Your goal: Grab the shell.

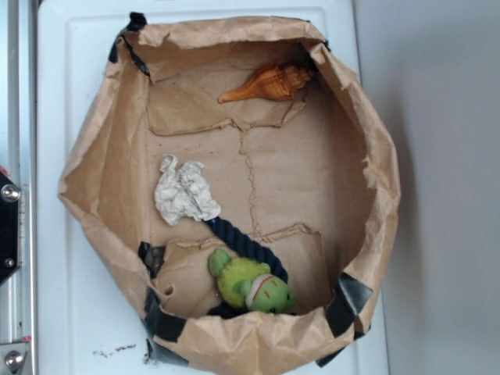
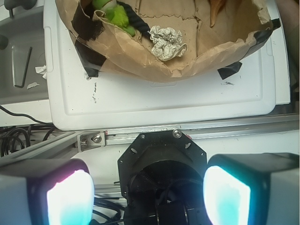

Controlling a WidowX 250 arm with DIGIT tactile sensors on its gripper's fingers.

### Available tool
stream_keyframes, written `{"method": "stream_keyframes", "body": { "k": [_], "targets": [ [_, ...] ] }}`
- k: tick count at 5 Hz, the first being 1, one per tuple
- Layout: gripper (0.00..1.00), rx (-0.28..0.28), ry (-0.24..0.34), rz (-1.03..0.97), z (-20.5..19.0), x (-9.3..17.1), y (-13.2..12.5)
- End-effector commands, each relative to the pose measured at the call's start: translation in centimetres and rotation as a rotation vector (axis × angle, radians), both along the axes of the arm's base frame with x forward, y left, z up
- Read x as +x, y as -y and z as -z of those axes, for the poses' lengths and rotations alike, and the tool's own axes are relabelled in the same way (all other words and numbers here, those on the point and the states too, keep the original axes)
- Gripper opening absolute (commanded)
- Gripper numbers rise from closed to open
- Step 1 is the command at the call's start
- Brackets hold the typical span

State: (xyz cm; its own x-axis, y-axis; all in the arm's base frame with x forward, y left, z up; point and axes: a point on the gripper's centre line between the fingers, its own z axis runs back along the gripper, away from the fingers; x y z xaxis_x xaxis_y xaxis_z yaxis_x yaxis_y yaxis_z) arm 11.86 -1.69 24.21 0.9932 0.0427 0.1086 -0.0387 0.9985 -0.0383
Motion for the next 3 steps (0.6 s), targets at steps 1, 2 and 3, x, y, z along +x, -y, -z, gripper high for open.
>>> {"method": "stream_keyframes", "body": {
  "k": [1,2,3],
  "targets": [
    [1.00,0.000,0.000,0.000,0.0,0.0,0.0],
    [1.00,-0.011,0.041,-0.072,0.6,3.2,1.7],
    [1.00,-0.025,0.103,-0.125,1.0,4.7,2.1]
  ]
}}
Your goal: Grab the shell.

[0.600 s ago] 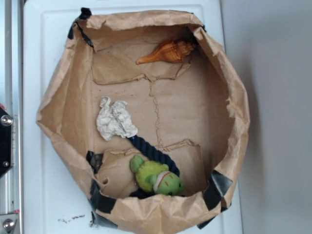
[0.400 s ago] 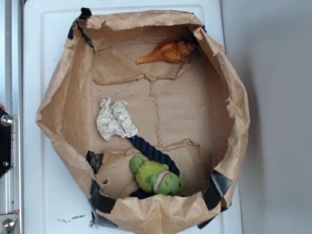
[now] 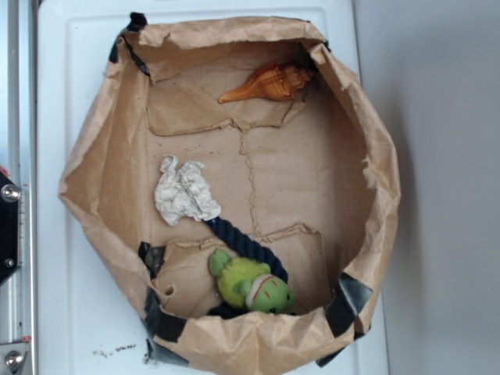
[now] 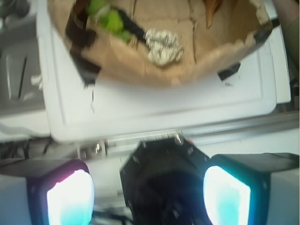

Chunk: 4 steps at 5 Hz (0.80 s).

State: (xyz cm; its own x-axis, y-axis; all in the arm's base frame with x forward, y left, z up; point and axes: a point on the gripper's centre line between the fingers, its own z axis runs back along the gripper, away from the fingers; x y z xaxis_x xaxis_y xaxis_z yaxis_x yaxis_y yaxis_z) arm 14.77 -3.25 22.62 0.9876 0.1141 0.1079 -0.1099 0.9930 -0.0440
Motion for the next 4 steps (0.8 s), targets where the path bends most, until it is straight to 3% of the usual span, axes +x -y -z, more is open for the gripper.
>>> {"method": "stream_keyframes", "body": {
  "k": [1,2,4],
  "targets": [
    [1.00,-0.057,0.190,-0.035,0.0,3.5,-0.4],
    [1.00,-0.116,0.247,0.028,0.3,2.9,-3.3],
    [1.00,-0.097,0.221,-0.041,1.8,5.8,-6.4]
  ]
}}
